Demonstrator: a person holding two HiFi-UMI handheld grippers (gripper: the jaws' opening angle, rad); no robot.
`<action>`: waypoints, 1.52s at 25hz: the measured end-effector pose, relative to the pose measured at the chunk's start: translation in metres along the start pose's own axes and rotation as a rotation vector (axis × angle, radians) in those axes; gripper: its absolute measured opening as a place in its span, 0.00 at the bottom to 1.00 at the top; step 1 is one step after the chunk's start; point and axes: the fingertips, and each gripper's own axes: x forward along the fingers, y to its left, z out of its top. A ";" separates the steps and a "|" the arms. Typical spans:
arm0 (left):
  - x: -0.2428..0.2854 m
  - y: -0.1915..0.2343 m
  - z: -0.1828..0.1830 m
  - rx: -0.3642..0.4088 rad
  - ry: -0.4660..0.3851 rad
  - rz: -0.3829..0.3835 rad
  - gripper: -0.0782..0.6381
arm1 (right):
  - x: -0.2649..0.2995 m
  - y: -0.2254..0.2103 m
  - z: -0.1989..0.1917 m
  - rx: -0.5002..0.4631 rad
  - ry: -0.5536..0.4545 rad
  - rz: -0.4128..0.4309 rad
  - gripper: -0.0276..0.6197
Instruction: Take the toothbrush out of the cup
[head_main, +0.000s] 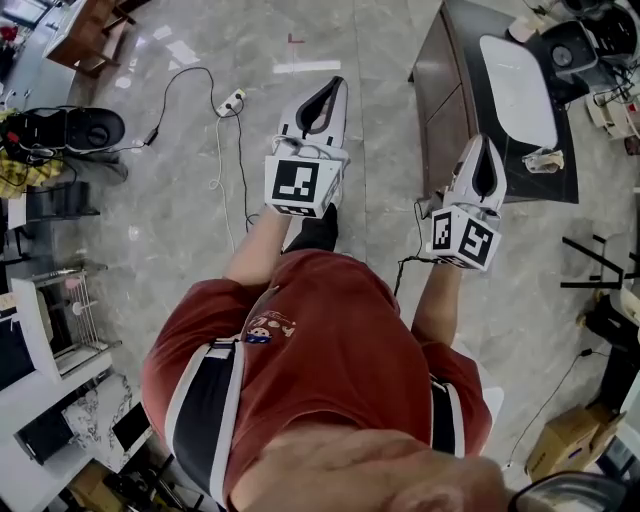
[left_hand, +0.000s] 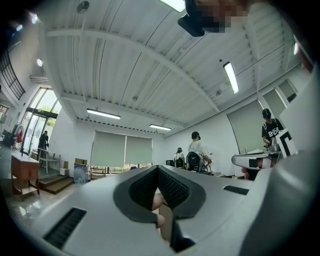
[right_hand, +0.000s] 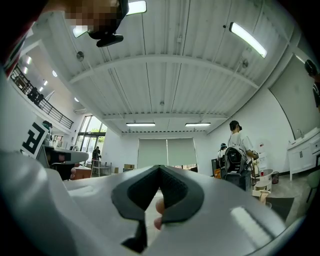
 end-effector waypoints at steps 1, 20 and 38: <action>0.011 0.004 -0.002 -0.003 -0.001 -0.009 0.12 | 0.011 -0.001 -0.003 -0.006 0.004 -0.005 0.06; 0.204 0.083 -0.046 -0.058 0.039 -0.182 0.12 | 0.175 -0.018 -0.045 -0.075 0.077 -0.187 0.06; 0.299 0.047 -0.062 -0.051 0.021 -0.316 0.12 | 0.216 -0.086 -0.064 -0.070 0.041 -0.324 0.06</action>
